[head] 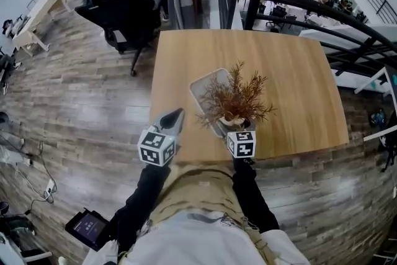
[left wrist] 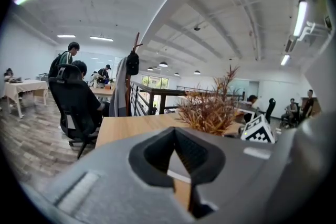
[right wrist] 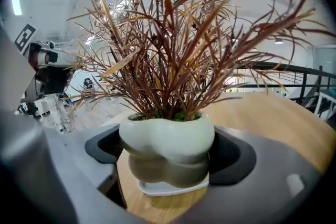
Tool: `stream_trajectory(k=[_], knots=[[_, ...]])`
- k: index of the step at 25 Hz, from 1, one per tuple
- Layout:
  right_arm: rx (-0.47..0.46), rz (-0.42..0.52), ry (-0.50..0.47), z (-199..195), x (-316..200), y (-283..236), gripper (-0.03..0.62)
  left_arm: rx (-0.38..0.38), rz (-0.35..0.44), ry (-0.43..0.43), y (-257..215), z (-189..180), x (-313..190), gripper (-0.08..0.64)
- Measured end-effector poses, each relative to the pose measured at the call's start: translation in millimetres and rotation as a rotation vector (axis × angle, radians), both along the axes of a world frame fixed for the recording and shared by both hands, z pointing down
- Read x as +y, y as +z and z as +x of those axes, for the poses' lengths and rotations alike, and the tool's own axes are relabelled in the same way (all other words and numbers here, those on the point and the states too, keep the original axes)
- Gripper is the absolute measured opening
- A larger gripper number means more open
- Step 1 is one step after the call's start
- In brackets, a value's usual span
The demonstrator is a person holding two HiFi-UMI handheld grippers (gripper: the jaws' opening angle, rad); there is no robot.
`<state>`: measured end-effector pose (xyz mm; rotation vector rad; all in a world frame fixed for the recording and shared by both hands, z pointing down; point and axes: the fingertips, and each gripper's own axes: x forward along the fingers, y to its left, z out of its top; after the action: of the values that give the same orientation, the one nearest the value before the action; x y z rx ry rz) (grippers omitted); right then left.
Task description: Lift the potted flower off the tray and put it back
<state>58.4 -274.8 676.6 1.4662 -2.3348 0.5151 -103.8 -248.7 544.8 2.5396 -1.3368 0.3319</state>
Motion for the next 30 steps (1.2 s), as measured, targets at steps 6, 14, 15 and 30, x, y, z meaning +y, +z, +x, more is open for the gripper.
stream_trajectory(k=[6,14,15,30], knots=[[0.021,0.010,-0.011,-4,-2,32,0.492,-0.006,0.019,-0.011,13,-3,2,0.000],[0.032,0.009,-0.018,-11,-14,48,0.492,-0.010,0.011,-0.022,15,-16,2,0.000],[0.032,0.002,-0.016,-11,-15,51,0.492,-0.011,0.009,-0.021,17,-17,3,0.000],[0.035,0.002,-0.049,-23,-10,73,0.494,-0.041,-0.028,-0.016,25,-17,7,0.000]])
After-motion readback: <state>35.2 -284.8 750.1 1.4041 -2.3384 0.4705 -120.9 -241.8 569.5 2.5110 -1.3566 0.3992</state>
